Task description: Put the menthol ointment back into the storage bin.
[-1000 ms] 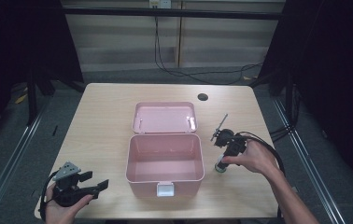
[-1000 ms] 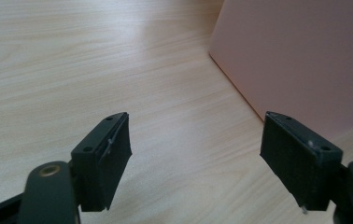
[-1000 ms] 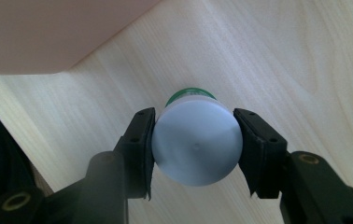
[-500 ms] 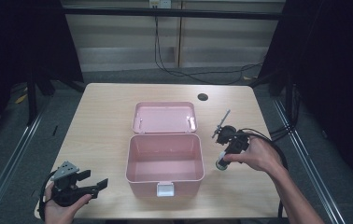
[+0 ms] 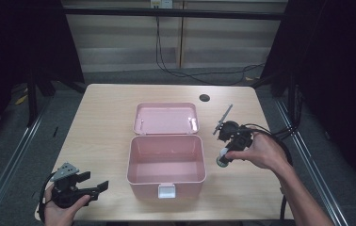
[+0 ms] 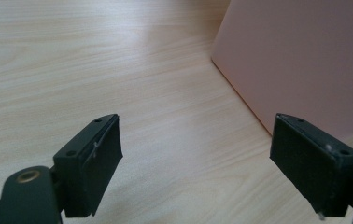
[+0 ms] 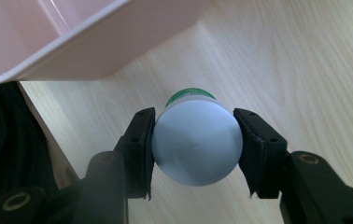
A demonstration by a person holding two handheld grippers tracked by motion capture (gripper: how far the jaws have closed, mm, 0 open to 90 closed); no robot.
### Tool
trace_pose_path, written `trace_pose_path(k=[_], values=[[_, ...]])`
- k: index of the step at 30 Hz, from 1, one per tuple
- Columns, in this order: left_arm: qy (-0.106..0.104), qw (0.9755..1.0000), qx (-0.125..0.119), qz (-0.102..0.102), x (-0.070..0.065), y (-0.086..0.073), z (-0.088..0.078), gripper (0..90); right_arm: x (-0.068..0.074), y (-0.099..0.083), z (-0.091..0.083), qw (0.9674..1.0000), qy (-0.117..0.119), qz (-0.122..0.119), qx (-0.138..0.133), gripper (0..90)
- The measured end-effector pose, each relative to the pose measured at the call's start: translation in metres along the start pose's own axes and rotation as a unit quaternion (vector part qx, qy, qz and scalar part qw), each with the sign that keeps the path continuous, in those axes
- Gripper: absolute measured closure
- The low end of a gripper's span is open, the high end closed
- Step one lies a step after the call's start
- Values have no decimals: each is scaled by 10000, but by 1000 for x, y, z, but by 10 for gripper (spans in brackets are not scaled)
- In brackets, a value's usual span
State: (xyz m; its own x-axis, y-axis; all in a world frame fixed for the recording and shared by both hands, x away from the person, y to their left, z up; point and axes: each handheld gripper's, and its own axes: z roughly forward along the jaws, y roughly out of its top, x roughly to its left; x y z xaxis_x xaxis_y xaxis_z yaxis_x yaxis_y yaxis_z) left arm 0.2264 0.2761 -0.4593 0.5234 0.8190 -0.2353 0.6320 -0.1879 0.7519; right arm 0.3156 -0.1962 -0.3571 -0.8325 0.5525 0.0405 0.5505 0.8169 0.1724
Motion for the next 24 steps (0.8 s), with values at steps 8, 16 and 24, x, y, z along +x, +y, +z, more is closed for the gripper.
trace_pose_path(k=[8,16,24], values=[[26,10000,20,-14,0,0,1,170,4,3,-16,9998,-96,-166,-44,515],[32,10000,36,-17,-1,0,1,177,8,6,-29,9994,-132,-261,-195,516],[36,10000,47,3,-1,0,1,179,13,13,-42,9986,-155,-405,-294,515]])
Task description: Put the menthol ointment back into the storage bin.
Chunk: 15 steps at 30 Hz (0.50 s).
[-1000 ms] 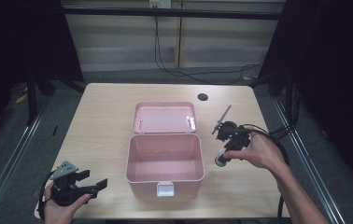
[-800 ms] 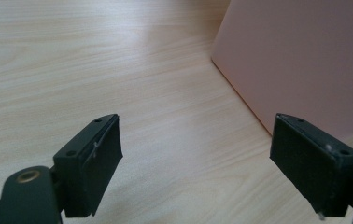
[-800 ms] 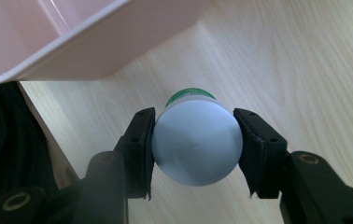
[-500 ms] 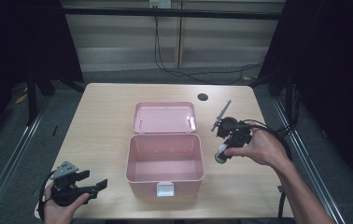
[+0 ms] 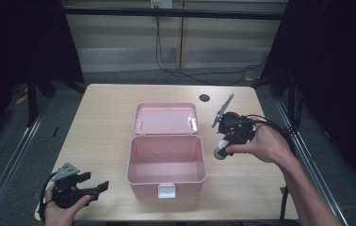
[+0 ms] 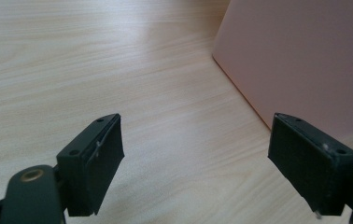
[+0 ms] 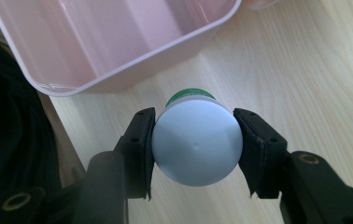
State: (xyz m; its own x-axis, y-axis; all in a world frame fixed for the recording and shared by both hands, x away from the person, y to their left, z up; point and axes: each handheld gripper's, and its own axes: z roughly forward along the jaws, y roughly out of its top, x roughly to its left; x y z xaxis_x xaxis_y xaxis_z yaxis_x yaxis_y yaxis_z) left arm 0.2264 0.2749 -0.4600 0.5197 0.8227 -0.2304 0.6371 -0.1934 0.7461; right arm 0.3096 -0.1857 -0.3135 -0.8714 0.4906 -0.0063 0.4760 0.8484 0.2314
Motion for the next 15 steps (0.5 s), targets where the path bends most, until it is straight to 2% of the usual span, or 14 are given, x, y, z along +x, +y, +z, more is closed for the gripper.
trace_pose_path(k=[15], values=[[-4,10000,15,8,0,0,0,182,9,23,-16,9989,78,-417,-190,515]])
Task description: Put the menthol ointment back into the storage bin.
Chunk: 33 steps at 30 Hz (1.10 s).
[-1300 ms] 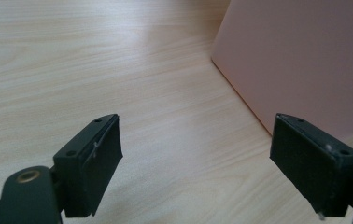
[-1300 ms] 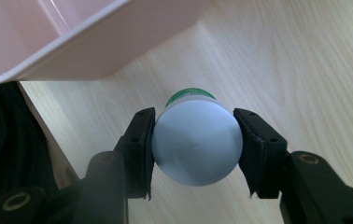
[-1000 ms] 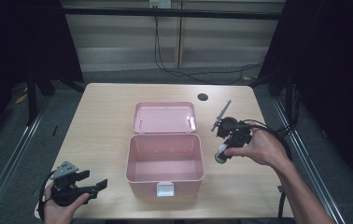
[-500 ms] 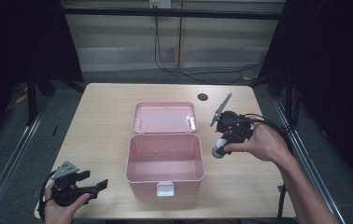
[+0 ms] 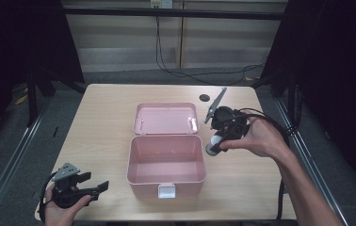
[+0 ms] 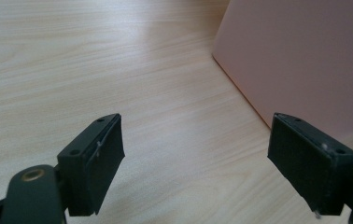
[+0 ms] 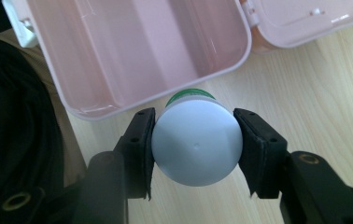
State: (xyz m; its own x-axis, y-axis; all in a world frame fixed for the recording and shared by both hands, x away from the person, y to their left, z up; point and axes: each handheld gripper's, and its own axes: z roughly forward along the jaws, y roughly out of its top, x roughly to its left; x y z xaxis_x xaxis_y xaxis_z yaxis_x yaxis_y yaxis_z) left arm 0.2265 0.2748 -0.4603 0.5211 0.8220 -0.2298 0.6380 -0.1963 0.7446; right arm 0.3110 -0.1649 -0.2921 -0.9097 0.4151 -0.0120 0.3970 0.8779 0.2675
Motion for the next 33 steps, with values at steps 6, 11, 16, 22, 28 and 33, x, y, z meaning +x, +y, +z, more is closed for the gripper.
trace_pose_path(k=[6,11,16,22,28,33], values=[[-12,10000,-10,14,0,0,0,182,4,11,-5,9999,21,-121,-36,515],[-8,10000,-18,14,0,0,0,181,8,21,-8,9997,36,-248,-77,515],[-12,10000,-17,12,0,0,0,182,10,28,-9,9990,7,-422,-141,515],[-4,10000,-24,2,0,0,-1,182,13,41,-1,9979,58,-649,-67,516],[-8,10000,-7,38,0,0,-1,182,15,54,9,9970,165,-752,60,516],[-11,10000,-4,30,0,0,-1,182,18,64,15,9959,232,-873,93,515]])
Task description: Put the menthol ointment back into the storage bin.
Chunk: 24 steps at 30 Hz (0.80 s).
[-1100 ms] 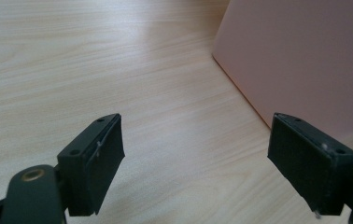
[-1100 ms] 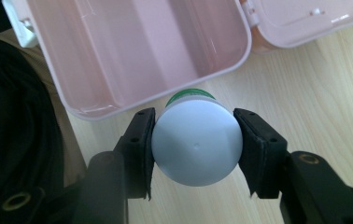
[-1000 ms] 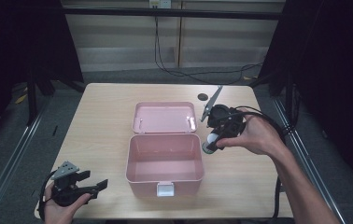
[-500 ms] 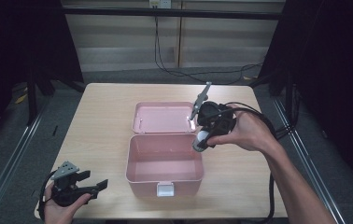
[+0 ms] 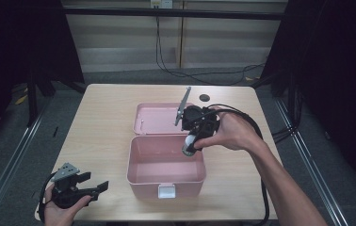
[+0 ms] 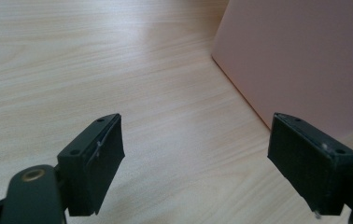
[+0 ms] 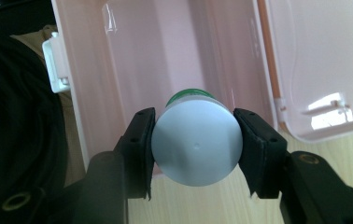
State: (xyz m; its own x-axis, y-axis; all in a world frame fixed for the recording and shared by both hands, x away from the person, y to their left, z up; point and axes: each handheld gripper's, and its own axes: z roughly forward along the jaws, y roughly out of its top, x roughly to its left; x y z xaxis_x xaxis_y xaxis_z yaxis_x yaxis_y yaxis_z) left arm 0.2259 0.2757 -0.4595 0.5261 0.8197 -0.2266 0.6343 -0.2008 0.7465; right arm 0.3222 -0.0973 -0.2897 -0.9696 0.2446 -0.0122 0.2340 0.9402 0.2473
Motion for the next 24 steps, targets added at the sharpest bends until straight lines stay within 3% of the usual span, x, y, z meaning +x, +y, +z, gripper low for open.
trace_pose_path(k=[8,24], values=[[-5,10000,-32,-29,0,0,0,183,5,22,18,9994,150,-299,83,515],[-18,10000,-21,13,0,0,-1,183,9,54,31,9983,262,-517,92,515]])
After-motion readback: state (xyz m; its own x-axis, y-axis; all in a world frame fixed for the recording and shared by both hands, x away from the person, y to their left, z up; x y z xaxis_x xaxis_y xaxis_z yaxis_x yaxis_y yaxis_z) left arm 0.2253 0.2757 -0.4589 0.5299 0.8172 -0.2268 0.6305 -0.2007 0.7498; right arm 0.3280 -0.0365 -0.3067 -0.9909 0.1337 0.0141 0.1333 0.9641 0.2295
